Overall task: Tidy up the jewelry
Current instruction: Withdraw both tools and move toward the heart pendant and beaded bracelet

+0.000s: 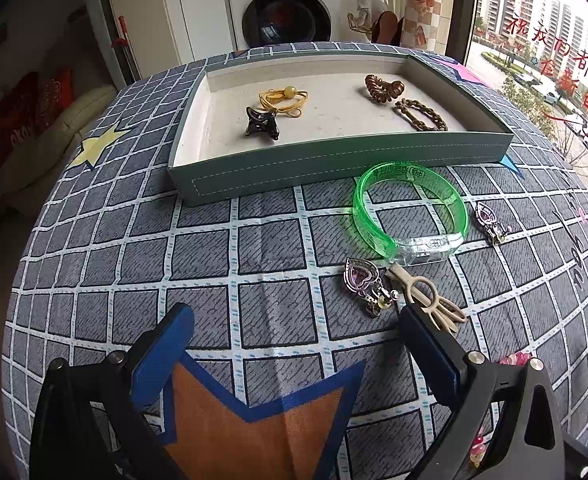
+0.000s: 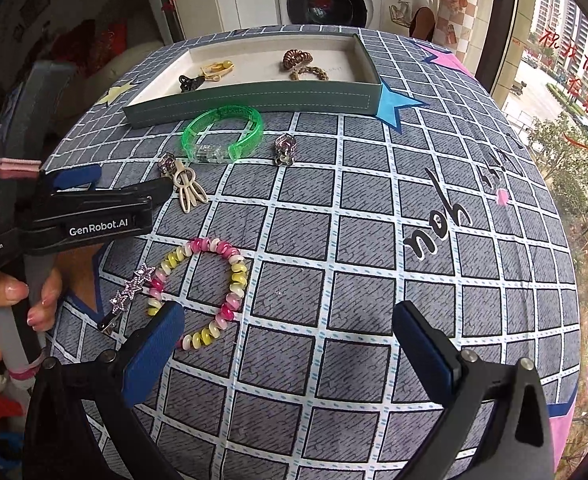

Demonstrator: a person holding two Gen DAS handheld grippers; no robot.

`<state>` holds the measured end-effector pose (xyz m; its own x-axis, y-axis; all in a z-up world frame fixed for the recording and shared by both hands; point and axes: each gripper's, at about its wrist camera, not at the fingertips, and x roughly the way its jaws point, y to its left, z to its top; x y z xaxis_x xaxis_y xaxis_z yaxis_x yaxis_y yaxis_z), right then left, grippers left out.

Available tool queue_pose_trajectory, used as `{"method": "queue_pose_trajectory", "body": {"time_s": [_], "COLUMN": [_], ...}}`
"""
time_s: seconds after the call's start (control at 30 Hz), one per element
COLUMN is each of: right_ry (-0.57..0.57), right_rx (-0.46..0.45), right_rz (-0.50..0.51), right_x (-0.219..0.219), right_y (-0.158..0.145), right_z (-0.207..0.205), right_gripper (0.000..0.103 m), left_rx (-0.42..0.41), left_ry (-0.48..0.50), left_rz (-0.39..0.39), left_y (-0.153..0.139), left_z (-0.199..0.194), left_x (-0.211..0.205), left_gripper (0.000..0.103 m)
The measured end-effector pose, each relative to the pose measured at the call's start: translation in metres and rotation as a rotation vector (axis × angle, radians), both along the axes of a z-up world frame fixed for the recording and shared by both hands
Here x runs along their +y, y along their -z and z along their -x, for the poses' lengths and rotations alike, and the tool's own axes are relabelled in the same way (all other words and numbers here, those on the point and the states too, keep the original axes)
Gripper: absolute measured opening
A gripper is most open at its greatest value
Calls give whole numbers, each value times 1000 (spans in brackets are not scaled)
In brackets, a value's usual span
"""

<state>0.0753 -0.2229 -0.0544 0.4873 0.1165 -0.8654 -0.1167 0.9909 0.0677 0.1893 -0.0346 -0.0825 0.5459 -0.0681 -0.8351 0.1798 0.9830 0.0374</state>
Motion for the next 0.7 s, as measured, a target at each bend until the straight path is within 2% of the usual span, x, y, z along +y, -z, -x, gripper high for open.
{"method": "queue_pose_trajectory", "body": {"time_s": [0.23, 0.5, 0.57, 0.6, 0.7], "right_ry": [-29, 3, 7, 10, -6], "right_rx": [1, -7, -1, 3, -2], "right_rz": [94, 129, 117, 106, 80], "right_x": [17, 11, 7, 5, 7], "right_y": [11, 16, 17, 17, 15], "right_z": [-5, -10, -10, -9, -7], "right_gripper": [103, 103, 103, 102, 91], "left_rx": [11, 12, 13, 11, 12], "left_ry": [-28, -3, 0, 7, 36], "left_rz": [10, 22, 24, 27, 42], "left_y": [1, -1, -2, -2, -5], "left_z": [-13, -11, -10, -9, -7], "left_x": [-1, -11, -13, -14, -20], "left_gripper": [103, 103, 101, 96, 83]}}
